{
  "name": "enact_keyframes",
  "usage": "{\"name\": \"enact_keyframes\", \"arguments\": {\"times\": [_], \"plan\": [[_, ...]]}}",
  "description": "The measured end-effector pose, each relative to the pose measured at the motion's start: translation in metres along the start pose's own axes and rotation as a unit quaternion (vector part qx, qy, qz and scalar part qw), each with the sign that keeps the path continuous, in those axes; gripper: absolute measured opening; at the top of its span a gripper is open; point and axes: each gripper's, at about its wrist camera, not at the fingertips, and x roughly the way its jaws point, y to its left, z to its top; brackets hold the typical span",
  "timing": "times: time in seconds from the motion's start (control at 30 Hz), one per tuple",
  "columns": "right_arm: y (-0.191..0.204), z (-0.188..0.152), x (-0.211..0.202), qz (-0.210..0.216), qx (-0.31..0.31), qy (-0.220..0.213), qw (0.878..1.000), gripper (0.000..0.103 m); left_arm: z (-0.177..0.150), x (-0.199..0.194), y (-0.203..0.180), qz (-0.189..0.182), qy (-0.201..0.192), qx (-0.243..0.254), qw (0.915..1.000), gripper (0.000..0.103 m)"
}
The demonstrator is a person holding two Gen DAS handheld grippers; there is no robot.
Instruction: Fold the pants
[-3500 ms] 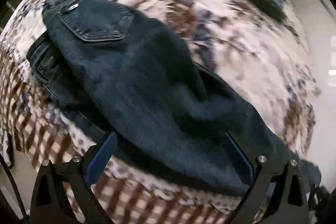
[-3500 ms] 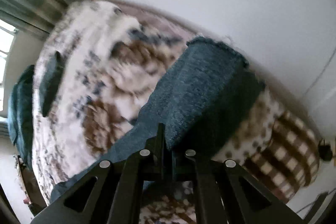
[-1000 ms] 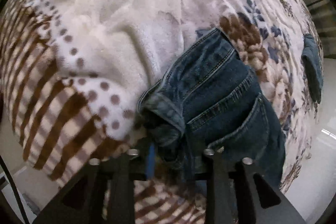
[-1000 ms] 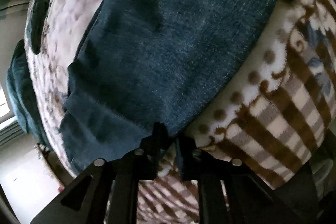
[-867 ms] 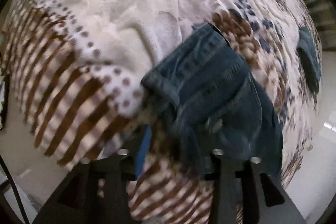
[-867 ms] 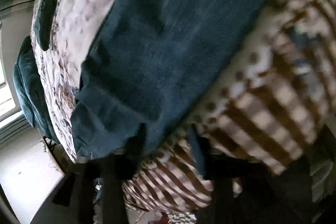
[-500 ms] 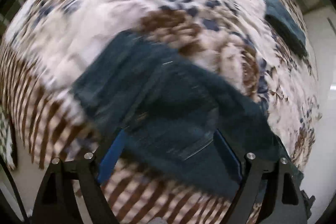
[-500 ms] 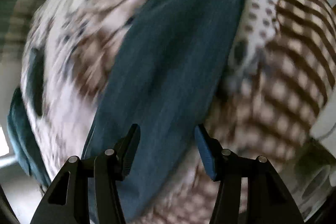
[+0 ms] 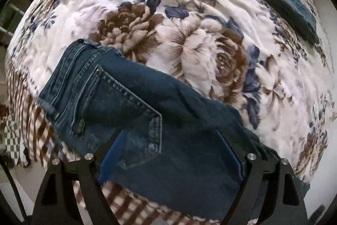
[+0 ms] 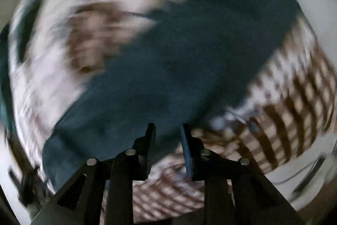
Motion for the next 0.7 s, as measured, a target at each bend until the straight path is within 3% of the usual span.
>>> {"name": "enact_keyframes", "arguments": {"times": [0.07, 0.13, 0.2, 0.27, 0.33, 0.4, 0.43, 0.53, 0.57, 0.6, 0.67, 0.7], "plan": [[0.045, 0.005, -0.013, 0.036, -0.100, 0.009, 0.994, 0.061, -0.002, -0.001, -0.012, 0.009, 0.011, 0.006, 0.9999, 0.085], [0.102, 0.012, -0.005, 0.061, -0.211, 0.031, 0.975, 0.061, -0.003, 0.005, -0.025, 0.007, 0.017, 0.017, 0.9997, 0.085], [0.158, 0.011, 0.019, 0.072, -0.323, 0.055, 0.942, 0.061, 0.001, 0.014, -0.036, 0.012, 0.020, 0.032, 0.9992, 0.085], [0.205, 0.002, 0.050, 0.032, -0.433, 0.072, 0.898, 0.061, 0.009, 0.028, -0.043, 0.024, 0.020, 0.041, 0.9987, 0.085], [0.227, -0.006, 0.076, 0.007, -0.500, 0.098, 0.860, 0.060, 0.017, 0.041, -0.043, 0.033, 0.021, 0.041, 0.9984, 0.085], [0.234, -0.016, 0.099, -0.017, -0.543, 0.123, 0.831, 0.040, 0.025, 0.056, -0.038, 0.040, 0.030, 0.035, 0.9981, 0.085], [0.232, -0.018, 0.105, -0.021, -0.553, 0.126, 0.823, 0.027, 0.029, 0.062, -0.032, 0.034, 0.037, 0.027, 0.9984, 0.085], [0.236, -0.017, 0.102, -0.018, -0.557, 0.111, 0.823, 0.008, 0.038, 0.071, -0.020, 0.024, 0.048, 0.011, 0.9985, 0.085], [0.233, -0.013, 0.095, -0.018, -0.549, 0.095, 0.830, 0.002, 0.040, 0.071, -0.017, 0.021, 0.048, 0.005, 0.9986, 0.085], [0.232, -0.006, 0.094, -0.030, -0.541, 0.078, 0.837, 0.002, 0.040, 0.072, -0.016, 0.019, 0.048, 0.003, 0.9987, 0.085], [0.224, 0.015, 0.107, -0.023, -0.489, 0.118, 0.864, 0.002, 0.041, 0.072, -0.013, 0.014, 0.053, -0.004, 0.9985, 0.085], [0.227, 0.020, 0.108, -0.018, -0.474, 0.130, 0.871, 0.003, 0.041, 0.071, -0.013, 0.013, 0.056, -0.006, 0.9983, 0.085]]}}
